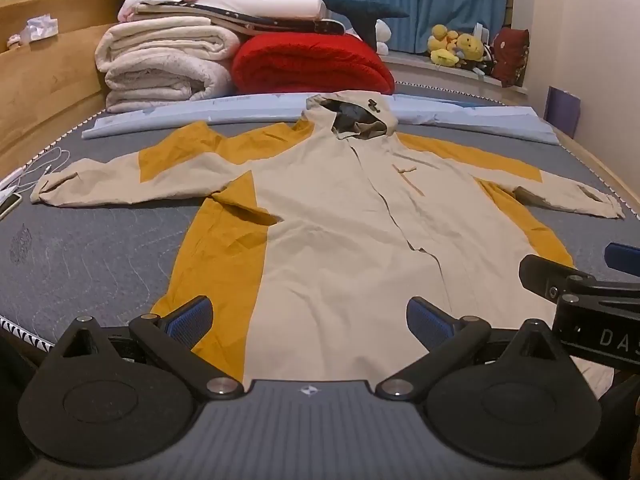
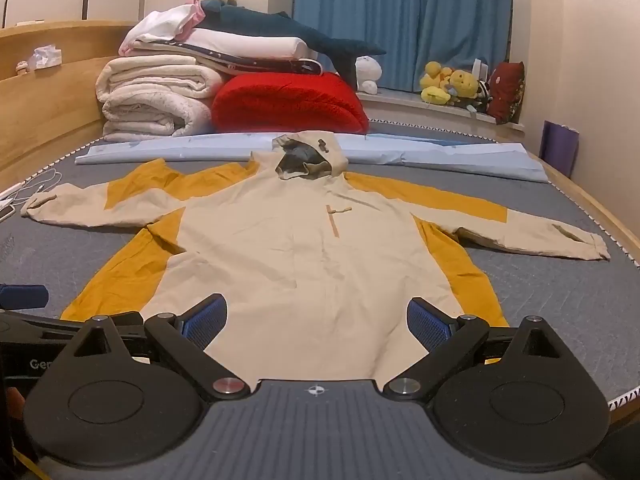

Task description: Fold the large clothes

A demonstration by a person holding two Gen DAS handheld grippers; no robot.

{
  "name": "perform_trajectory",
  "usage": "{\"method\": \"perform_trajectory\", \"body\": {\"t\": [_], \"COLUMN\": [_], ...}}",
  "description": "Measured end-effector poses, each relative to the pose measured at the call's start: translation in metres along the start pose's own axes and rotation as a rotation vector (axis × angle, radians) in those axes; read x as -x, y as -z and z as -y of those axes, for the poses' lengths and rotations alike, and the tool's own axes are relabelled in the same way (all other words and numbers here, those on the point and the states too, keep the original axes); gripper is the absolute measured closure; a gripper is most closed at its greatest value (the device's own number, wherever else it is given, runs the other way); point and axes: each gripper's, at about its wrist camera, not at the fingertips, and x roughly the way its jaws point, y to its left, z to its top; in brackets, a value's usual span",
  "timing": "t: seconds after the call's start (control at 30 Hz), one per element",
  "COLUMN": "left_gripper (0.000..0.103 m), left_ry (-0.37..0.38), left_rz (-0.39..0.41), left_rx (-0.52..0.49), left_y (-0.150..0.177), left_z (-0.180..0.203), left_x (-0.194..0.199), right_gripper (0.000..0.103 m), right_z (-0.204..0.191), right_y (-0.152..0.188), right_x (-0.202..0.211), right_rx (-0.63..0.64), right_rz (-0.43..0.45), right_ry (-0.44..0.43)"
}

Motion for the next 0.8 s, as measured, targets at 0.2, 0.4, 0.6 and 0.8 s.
{"method": "perform_trajectory", "body": {"t": [0.2,0.4,0.6,0.8], "left_gripper": [0.000,0.000,0.000,0.000], "left_ry": [0.004,0.005,0.005,0.005], "left_rz": [-0.009,-0.010,-0.011,-0.011], "left_rx": [0.007,0.008,0.008,0.007], "left_y": [0.0001,-0.0009,-0.0004,-0.0008], "left_z": [-0.0011,-0.0017,-0.0013,-0.0011], "left_x": [-0.0030,-0.0033,-0.0033,-0.0029], "right_gripper": [0.006,0.006,0.006,0.006], "right_z": [-0.0001,-0.0007,-0.0011,-0.0013], "right_y": [-0.0006,-0.0002,-0.0003,-0.0003], "right_x": [0.0000,-0.0005,-0.0004,-0.0005], "right_rx": [-0.002,-0.003,-0.002,-0.002], "right_rz": [0.000,-0.001,-0.002,0.000], "right_ry": [0.000,0.001,0.000,0.000]}}
